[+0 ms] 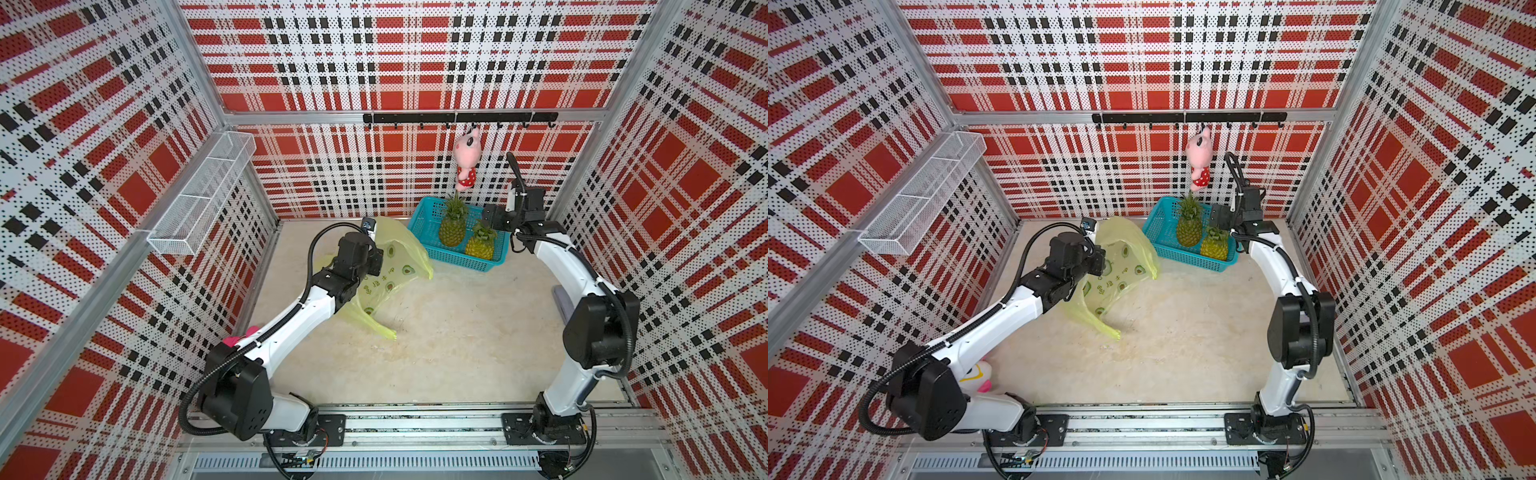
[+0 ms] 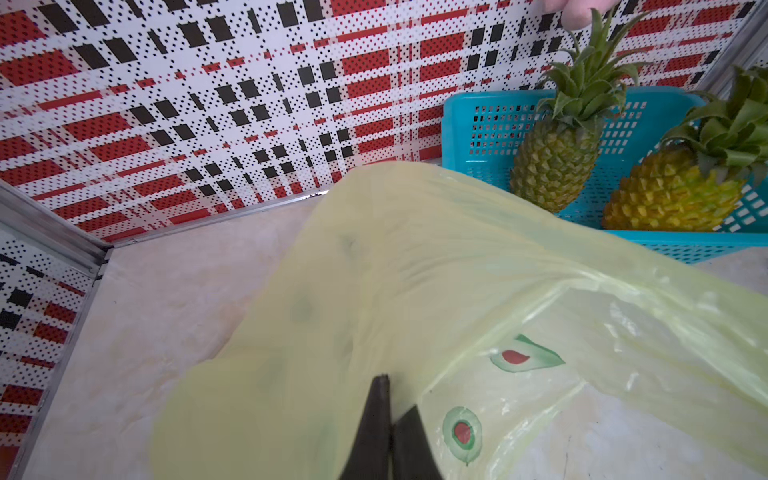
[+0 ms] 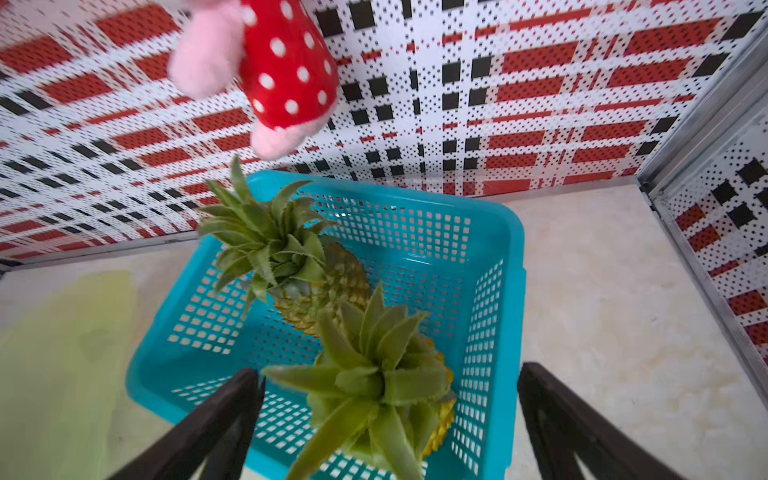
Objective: Place the pineapple into a plastic bag & tie a knot
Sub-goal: Pick up the pineapple from the basket.
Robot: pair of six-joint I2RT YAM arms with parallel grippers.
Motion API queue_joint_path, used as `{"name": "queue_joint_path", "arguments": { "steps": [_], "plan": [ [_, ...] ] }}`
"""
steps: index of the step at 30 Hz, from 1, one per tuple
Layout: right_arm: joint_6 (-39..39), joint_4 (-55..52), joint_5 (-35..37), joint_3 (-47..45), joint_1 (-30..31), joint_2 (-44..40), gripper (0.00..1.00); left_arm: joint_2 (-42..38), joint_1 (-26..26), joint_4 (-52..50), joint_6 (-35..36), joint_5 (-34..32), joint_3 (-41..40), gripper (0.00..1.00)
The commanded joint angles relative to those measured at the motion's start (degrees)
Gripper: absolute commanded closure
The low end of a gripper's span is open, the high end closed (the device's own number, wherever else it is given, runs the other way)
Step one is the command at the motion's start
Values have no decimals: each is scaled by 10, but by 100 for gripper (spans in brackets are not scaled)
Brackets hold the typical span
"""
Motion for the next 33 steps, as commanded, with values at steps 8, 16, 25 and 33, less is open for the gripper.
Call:
{"name": "queue_joint_path", "arguments": {
  "steps": [8, 16, 25, 33],
  "plan": [
    [-28, -48, -8, 78, 1, 96, 52, 35, -8, -65, -41, 13, 19, 100],
    [-43, 12, -34, 56, 1, 22, 100, 83, -8, -38, -97, 55, 31, 100],
    [-37, 95, -107, -58, 1, -176, 100, 100, -3, -24, -125, 56, 37, 100],
    [-43, 118, -179, -239, 55, -365, 100, 114, -3, -15, -129, 67, 51, 100]
  ]
}}
